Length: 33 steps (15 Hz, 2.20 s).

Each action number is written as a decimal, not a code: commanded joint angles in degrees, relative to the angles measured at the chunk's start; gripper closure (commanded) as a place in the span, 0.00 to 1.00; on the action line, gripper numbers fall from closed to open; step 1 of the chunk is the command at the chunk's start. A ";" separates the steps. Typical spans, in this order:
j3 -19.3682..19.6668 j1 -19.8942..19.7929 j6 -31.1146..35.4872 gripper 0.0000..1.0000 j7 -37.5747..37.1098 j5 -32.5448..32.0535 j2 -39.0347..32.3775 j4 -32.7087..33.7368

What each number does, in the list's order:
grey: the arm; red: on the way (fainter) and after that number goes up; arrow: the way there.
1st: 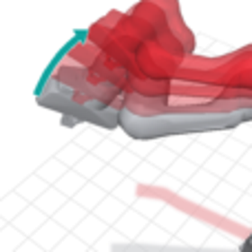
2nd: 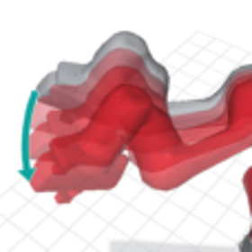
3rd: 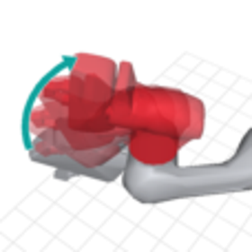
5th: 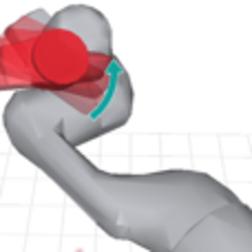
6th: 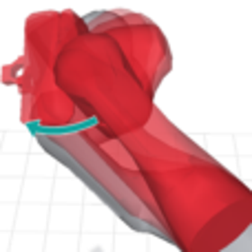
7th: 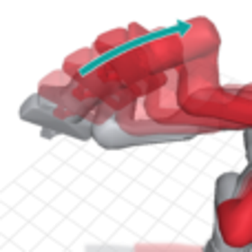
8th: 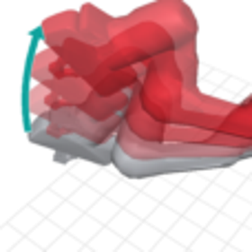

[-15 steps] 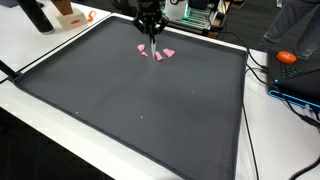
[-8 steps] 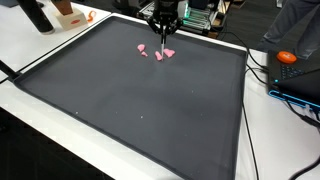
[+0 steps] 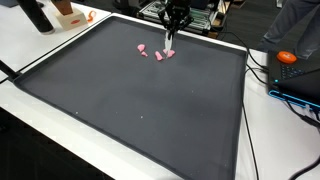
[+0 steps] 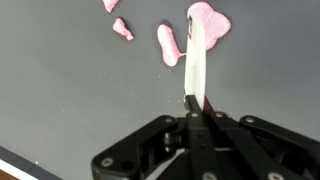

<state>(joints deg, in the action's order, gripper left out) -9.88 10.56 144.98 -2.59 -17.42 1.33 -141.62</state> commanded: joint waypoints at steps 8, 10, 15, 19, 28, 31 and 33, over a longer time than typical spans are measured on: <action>-3.54 1.05 1.88 0.99 -9.36 -10.43 2.89 -5.56; -3.82 1.16 2.10 0.99 -10.05 -10.91 2.73 -5.97; -4.20 1.30 1.71 0.99 -10.43 -10.33 2.52 -6.73; -4.27 1.56 1.29 0.99 -9.69 -8.72 2.48 -7.32; -3.53 1.35 1.19 0.99 -7.58 -2.84 2.56 -7.00; -2.92 1.04 1.64 0.99 -6.06 1.08 2.65 -6.75; -2.30 0.71 1.81 0.99 -4.73 3.56 2.79 -6.42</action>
<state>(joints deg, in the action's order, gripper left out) -13.13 11.69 146.00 -9.96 -17.67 2.93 -147.44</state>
